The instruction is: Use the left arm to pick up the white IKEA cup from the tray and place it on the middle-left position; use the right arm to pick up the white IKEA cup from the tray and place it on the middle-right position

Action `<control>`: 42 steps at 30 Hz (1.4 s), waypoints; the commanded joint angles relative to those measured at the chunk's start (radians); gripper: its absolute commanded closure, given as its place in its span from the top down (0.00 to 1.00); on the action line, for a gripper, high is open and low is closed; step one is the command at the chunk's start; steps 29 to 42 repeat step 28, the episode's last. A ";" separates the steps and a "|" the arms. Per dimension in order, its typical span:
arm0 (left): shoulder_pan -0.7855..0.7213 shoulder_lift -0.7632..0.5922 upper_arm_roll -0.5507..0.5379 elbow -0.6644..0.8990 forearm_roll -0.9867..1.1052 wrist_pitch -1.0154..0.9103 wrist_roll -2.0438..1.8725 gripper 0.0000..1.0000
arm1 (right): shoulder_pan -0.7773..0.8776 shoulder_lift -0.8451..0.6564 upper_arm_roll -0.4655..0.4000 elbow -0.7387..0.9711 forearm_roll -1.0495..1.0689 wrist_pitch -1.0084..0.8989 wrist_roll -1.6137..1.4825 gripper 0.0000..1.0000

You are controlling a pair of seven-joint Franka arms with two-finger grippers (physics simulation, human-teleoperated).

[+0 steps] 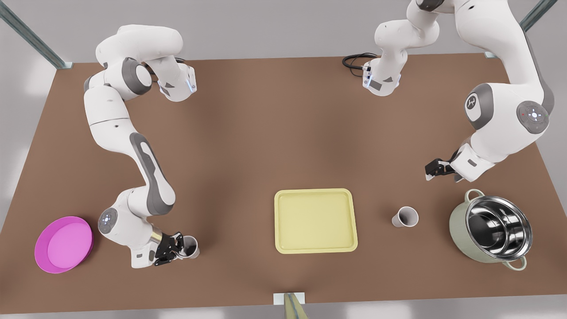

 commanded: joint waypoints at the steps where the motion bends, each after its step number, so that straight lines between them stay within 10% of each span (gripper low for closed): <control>1: 0.000 0.000 0.000 0.000 0.003 -0.001 -0.036 1.00 | 0.000 0.006 0.001 -0.001 0.000 0.019 -0.190 0.08; 5: 0.000 0.003 0.000 0.000 0.003 -0.001 -0.035 1.00 | -0.007 0.021 0.001 0.001 -0.001 0.021 -0.187 0.09; 8: 0.000 0.004 0.000 0.000 0.004 0.000 -0.035 1.00 | -0.007 0.021 0.001 0.001 0.020 0.021 -0.185 0.38; 14: 0.000 0.004 0.000 0.000 0.004 -0.001 -0.036 1.00 | -0.005 -0.020 0.002 0.004 0.022 0.004 -0.178 0.46; 18: 0.000 0.004 0.000 0.002 0.004 -0.001 -0.036 1.00 | -0.002 -0.267 0.004 0.012 0.017 -0.281 -0.107 0.68; 21: 0.000 0.004 0.000 0.000 0.004 -0.003 -0.035 1.00 | -0.007 -0.457 -0.002 -0.008 -0.161 -0.847 0.620 0.86; 25: 0.000 0.004 0.000 0.000 0.004 -0.001 -0.036 1.00 | -0.066 -0.779 -0.005 -0.674 -0.116 -0.461 0.888 1.00; 42: 0.000 0.004 0.000 0.000 0.003 -0.005 -0.051 1.00 | -0.076 -0.776 -0.005 -0.699 -0.084 -0.455 0.919 1.00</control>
